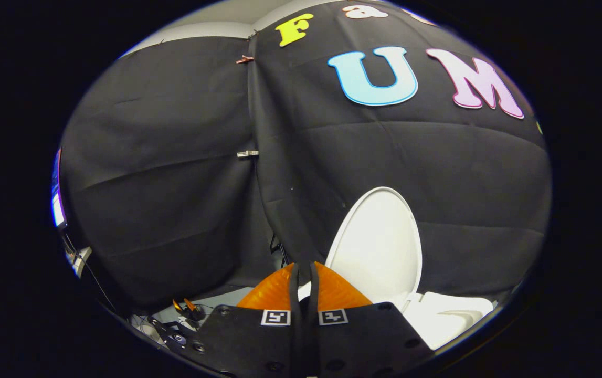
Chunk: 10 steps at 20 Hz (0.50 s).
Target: Open the toilet lid.
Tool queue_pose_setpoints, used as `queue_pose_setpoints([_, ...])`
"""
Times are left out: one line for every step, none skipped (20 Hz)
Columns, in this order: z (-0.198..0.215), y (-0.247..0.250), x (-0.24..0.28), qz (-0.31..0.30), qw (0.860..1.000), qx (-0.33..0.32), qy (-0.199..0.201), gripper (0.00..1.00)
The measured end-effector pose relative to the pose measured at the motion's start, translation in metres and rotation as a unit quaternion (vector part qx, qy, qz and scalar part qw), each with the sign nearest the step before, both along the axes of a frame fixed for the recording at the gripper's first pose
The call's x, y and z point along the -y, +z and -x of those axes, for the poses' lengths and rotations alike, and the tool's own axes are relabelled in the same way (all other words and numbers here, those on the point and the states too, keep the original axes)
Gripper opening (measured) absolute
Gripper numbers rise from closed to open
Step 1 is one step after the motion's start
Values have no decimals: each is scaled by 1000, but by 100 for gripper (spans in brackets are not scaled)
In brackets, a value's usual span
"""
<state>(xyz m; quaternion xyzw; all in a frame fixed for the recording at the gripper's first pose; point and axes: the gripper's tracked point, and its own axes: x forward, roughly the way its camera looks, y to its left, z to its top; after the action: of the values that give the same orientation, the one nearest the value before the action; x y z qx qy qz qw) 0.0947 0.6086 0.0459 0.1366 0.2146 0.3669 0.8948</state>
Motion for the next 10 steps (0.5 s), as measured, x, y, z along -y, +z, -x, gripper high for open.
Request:
queue_pose_setpoints([0,0,-2,3,1000,10,1,5])
queue_pose_setpoints([0,1,-5,2,1000,14,5,5])
queue_pose_setpoints([-1,-2,-11,-4,1000,10,11,5])
queue_pose_setpoints([1,-4,-14,-11,1000,-2,20,5])
queue_pose_setpoints([4,-4,-20,-27,999,-18,30,7])
queue_pose_setpoints([6,1,-19,-48,998,-33,37,8])
queue_pose_setpoints([-1,6,-20,-74,996,-41,39,14])
queue_pose_setpoints([2,20,-21,-121,990,-51,57,30])
queue_pose_setpoints([2,30,-22,-156,985,-50,56,46])
queue_pose_setpoints([-3,34,-15,-150,987,-36,43,63])
